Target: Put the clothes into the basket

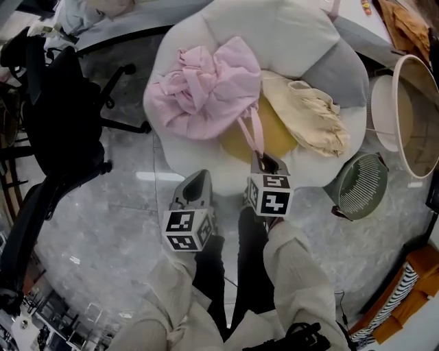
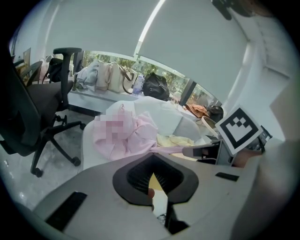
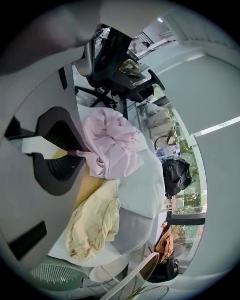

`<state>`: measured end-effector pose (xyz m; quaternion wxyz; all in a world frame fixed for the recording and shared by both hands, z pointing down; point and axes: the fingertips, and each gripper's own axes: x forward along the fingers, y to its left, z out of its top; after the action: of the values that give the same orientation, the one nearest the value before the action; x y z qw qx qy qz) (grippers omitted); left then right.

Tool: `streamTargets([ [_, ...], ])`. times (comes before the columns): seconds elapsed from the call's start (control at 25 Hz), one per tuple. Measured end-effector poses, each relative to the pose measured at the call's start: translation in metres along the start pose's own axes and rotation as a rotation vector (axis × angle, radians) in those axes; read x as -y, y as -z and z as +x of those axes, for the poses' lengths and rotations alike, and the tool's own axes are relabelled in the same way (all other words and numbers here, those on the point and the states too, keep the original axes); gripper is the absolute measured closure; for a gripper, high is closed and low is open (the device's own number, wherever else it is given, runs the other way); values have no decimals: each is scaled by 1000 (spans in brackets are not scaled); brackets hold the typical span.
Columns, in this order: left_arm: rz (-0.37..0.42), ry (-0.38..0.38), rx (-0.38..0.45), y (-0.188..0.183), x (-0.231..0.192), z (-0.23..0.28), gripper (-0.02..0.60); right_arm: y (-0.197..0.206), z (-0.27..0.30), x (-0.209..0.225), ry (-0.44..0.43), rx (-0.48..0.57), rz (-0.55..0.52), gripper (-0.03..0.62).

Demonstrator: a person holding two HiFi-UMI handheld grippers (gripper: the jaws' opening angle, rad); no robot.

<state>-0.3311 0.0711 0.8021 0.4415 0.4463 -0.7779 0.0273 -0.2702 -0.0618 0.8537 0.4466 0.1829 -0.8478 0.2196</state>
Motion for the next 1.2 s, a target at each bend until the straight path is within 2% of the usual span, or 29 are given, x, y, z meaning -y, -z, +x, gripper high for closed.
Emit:
streamTargets([
  [0.32,-1,1,58,-46,7,-69,575,-49,-70,-39,16,59,-50,556],
  [0.52,50,42,84,-87,27,-115,575,-110,-128,-68,21,151,-68,557],
  [0.68,49,71,92,-123,38,-170,575,-150,-181,-97,14,199,-69,557],
  [0.8,49,76,120,-140,45,-199,575,-163,-209,-106,4,209,-86,557],
  [1.04,-4,82,165,-167,45,-228,575,-166,-240,-120,-7,202,-80,557],
  [1.2,20,74,193,-194,47,-240,575,-201,-270,-131,-8,277,-62,557],
])
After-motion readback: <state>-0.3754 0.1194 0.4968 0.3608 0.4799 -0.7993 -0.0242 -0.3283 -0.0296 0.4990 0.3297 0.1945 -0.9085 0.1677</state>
